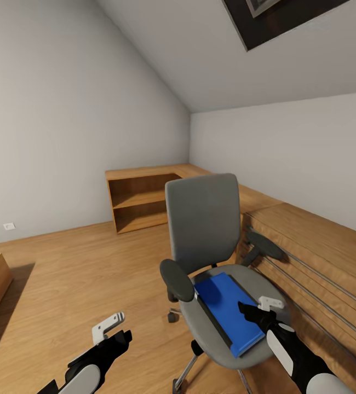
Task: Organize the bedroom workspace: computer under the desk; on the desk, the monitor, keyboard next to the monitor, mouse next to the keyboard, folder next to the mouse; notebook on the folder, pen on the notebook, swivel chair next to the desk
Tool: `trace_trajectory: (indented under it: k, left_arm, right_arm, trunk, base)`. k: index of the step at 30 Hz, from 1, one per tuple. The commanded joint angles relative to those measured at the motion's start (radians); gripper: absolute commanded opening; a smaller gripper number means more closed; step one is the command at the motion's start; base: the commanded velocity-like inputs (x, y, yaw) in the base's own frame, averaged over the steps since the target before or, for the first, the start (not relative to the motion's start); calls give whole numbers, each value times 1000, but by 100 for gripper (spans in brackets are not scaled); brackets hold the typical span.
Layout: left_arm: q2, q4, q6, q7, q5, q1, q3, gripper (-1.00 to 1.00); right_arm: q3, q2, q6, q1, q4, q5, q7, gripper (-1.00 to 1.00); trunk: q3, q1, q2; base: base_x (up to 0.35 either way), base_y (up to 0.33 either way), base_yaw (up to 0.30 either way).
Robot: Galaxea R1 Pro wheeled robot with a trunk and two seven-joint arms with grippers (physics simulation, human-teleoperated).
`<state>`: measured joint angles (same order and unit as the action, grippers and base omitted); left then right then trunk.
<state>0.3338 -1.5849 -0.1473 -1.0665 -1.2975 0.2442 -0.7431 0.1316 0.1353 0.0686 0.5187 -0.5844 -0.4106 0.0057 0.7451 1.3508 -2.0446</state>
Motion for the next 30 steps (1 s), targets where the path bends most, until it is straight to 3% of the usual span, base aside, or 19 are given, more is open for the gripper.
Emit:
trace_trajectory:
  k: [1,15,23,30]
  left_arm:
    - [1,-1,-8,-5,0,1,-2,100]
    - [1,-1,-8,2,0,1,-4,100]
    - [1,0,-8,3,0,1,-5,100]
    - [1,0,-8,3,0,1,-6,100]
  right_arm:
    - [5,1,4,0,26,-8,-1,100]
    - [5,0,4,0,26,-8,-1,100]
    - [5,0,4,0,27,-7,-1,100]
    - [5,0,4,0,27,-7,-1,100]
  trunk:
    - [1,0,0]
    - [1,0,0]
    - [1,0,0]
    - [1,0,0]
  base:
    - [0,0,0]
    - [-6,0,0]
    - [-229,0,0]
    - [-55,0,0]
